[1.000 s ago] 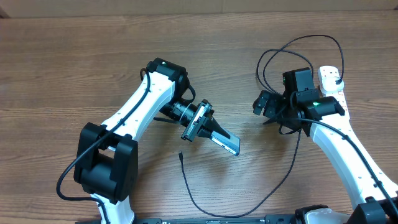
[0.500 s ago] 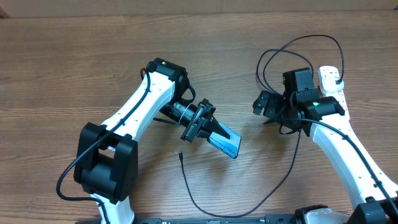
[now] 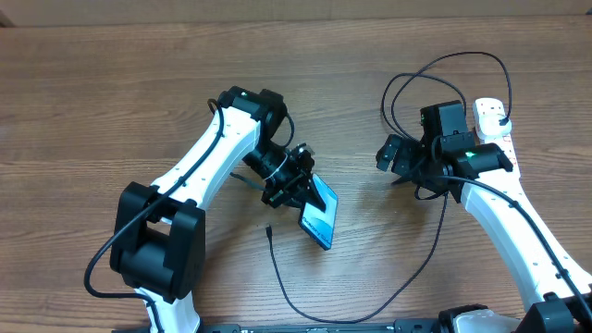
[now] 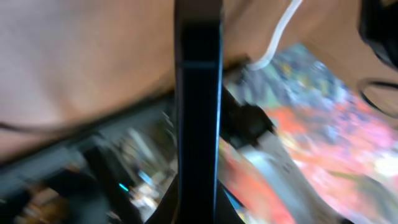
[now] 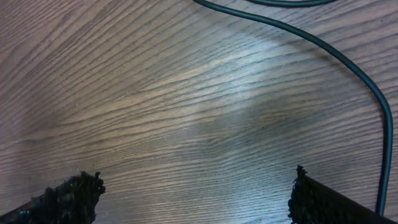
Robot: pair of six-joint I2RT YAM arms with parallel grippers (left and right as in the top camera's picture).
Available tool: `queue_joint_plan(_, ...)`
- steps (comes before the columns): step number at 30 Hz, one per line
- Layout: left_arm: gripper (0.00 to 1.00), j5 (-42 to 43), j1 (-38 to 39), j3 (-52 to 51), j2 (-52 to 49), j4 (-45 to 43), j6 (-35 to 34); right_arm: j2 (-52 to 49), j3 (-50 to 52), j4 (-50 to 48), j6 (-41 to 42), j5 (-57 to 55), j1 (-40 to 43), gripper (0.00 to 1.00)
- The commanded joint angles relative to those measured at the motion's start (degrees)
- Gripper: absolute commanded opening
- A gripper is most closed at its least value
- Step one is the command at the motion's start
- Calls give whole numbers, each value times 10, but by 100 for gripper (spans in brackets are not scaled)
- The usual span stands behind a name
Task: Plug charger to phone and switch on socket
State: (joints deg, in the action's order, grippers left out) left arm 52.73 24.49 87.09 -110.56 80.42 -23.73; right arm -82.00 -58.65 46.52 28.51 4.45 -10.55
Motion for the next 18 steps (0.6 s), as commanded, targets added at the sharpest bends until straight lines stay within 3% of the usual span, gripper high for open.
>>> queue_joint_plan(1,4,-90,-1,10,13,-39,10,-2,-2,-1,2,-5,1,100)
queue_joint_plan(11,4,-246,-8,10,13,-168,10,-2,-2,-1,2,-5,1,100)
queue_joint_plan(18,4,-260,-9,10,13,-205,25,-2,-2,-1,2,-5,1,100)
